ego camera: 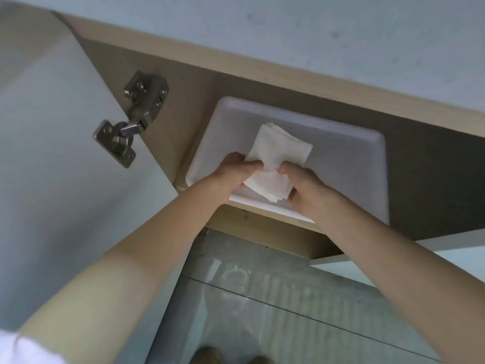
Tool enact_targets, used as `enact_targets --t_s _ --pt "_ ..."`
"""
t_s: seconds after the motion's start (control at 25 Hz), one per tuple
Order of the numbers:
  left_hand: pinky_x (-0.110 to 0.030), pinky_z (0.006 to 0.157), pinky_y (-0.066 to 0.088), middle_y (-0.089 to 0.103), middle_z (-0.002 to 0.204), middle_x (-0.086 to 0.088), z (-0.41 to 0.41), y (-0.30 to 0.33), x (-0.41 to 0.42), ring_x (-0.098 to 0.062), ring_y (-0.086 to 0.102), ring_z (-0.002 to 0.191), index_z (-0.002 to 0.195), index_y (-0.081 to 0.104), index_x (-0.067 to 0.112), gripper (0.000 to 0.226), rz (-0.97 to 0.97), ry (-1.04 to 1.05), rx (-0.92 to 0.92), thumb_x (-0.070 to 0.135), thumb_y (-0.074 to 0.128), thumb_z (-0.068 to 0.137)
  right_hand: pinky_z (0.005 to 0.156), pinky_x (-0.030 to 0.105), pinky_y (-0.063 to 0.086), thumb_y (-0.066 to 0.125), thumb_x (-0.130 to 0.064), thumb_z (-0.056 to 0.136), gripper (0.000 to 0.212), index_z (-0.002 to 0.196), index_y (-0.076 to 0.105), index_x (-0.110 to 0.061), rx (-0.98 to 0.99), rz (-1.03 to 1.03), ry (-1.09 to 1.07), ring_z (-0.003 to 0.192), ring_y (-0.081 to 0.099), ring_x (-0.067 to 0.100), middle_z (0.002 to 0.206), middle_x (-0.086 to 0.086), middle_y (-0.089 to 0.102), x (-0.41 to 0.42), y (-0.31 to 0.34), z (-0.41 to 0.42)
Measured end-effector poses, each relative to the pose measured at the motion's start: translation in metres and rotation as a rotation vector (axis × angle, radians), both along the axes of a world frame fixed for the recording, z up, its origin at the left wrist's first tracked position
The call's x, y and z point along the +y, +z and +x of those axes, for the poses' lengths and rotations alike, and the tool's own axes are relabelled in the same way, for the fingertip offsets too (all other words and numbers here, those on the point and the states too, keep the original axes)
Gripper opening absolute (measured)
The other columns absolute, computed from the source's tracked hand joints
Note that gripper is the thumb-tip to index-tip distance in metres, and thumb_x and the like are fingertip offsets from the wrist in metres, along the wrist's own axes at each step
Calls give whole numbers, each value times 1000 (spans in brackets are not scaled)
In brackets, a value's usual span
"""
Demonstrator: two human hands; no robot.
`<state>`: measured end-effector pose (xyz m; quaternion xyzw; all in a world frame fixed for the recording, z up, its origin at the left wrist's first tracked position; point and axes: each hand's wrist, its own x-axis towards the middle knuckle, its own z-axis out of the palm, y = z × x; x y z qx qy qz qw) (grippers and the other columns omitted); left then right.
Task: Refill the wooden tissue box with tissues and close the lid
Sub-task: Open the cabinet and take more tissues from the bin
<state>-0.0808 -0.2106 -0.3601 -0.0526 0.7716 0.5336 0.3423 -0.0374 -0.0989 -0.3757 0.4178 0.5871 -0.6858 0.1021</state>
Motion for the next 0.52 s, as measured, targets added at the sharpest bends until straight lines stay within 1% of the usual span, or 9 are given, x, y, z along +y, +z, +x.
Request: enact_targets --t_s 0.04,0.08,0.12,0.16,0.2,0.28,0.32,0.4,0.52 --pt "-28 84 47 59 100 -7 10 7 -4 -20 54 95 91 54 12 6 31 24 -31 16 56 87 94 43 48 48 -20 86 33 116 48 -6 -22 35 21 105 54 30 112 13 56 -3 5 6" --pt "-30 90 47 59 99 -6 21 11 -9 -21 54 99 89 53 13 4 69 59 -59 16 56 87 94 43 48 48 -23 84 38 118 48 -7 -42 75 38 107 54 31 115 14 56 -6 8 14" --pt "-33 95 46 59 100 -5 33 15 -14 -22 54 103 93 53 14 7 122 98 -95 16 56 87 87 40 49 48 -25 84 41 121 47 -7 -45 114 60 106 54 31 116 15 56 -10 13 24" --pt "-35 98 46 60 107 -6 45 18 -21 -22 54 108 104 53 12 20 187 125 -142 17 59 85 78 35 47 46 -25 85 41 122 47 -7 -36 152 83 103 54 29 116 14 57 -15 18 35" --pt "-38 101 45 59 116 -8 57 20 -28 -23 54 113 116 51 12 38 243 138 -192 20 62 80 73 32 44 45 -23 87 39 122 47 -8 -27 192 114 100 54 28 113 13 57 -21 27 46" --pt "-42 101 45 60 124 -8 79 28 -44 -24 55 116 125 49 17 57 297 122 -275 26 62 70 77 32 41 43 -21 89 33 120 48 -9 -19 260 172 98 53 27 109 11 56 -32 45 69" --pt "-41 99 46 61 124 -8 88 34 -49 -23 57 115 126 50 19 58 322 119 -311 28 61 69 81 34 42 43 -20 89 32 118 49 -10 -23 279 192 99 54 27 109 11 57 -38 53 79" --pt "-35 90 51 65 121 -7 103 49 -60 -21 61 110 126 52 18 50 381 168 -379 28 62 78 90 37 44 44 -18 89 31 118 50 -11 -35 292 214 104 54 28 113 10 58 -50 72 98" --pt "-29 87 52 68 114 -8 122 73 -71 -20 65 102 125 53 13 35 434 245 -398 20 52 91 89 33 42 44 -15 89 32 120 48 -15 -41 281 237 100 53 22 110 3 56 -66 99 121"
